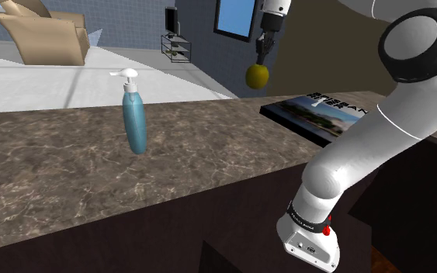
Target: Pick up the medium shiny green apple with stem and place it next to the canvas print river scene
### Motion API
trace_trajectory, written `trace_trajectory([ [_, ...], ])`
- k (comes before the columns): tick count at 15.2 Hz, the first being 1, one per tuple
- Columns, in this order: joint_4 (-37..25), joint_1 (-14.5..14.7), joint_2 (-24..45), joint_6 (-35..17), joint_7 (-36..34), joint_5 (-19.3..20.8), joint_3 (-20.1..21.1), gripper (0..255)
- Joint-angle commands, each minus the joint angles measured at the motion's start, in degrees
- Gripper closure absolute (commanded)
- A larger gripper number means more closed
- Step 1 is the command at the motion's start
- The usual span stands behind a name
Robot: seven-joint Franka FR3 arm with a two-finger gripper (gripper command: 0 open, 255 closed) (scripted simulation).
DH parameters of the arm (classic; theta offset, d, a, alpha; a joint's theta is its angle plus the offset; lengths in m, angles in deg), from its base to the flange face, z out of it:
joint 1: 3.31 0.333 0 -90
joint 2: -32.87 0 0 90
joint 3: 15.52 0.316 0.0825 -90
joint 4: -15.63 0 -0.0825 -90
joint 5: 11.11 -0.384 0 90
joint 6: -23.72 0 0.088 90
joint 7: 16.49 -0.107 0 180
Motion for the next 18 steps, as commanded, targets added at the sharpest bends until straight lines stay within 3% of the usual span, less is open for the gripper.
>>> trace_trajectory([
  [1,-2.6,-0.8,1.8,0.7,3.4,0.2,-2.4,255],
  [6,-8.2,-2.7,7.2,1.3,10.8,-0.6,-7.7,255],
  [18,4.6,-3.1,3.7,-8.3,10.2,0.6,-7.3,255],
])
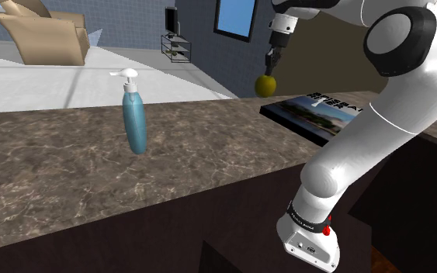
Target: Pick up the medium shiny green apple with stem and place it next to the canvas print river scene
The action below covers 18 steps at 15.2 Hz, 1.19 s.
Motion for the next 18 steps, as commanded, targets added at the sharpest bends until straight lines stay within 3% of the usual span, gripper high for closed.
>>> trace_trajectory([
  [1,2.1,-0.1,-0.5,-1.7,-0.1,0.2,0.0,255],
  [18,16.2,-0.6,-1.6,-14.7,0.0,0.9,-0.6,255],
])
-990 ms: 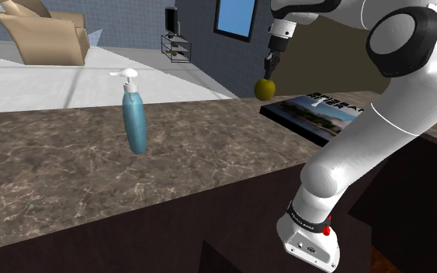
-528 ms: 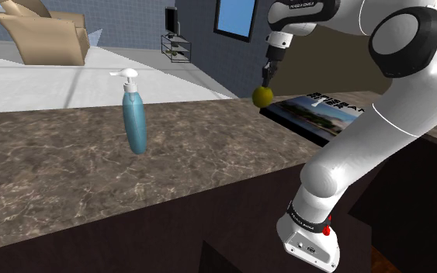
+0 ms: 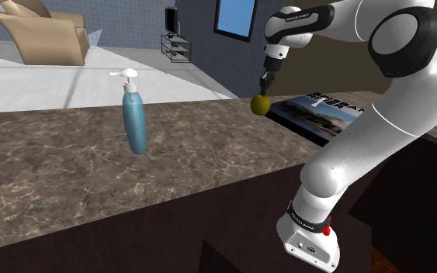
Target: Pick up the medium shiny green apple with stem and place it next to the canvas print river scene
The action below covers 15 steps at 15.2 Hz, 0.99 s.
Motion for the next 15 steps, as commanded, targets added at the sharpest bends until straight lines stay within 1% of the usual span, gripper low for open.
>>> trace_trajectory([
  [1,1.5,0.0,0.1,-1.7,0.1,0.0,-0.1,255],
  [2,2.2,-0.1,0.2,-2.4,0.1,0.0,-0.2,255],
  [10,2.2,-0.1,0.2,-2.4,0.1,0.0,-0.2,255],
  [11,2.2,-0.1,0.2,-2.4,0.1,0.0,-0.2,0],
  [15,2.2,-0.1,0.2,-2.4,0.1,0.0,-0.2,0],
])
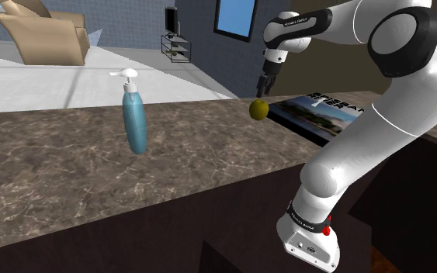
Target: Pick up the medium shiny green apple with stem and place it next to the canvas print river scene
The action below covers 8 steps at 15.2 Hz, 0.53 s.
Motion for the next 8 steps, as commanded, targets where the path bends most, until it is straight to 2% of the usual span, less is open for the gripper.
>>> trace_trajectory([
  [1,0.0,0.0,0.0,0.0,0.0,0.0,0.0,0],
  [5,-6.9,0.1,-0.4,7.3,0.0,0.0,0.4,0],
  [8,-6.9,0.1,-0.4,7.3,0.0,0.0,0.4,0],
])
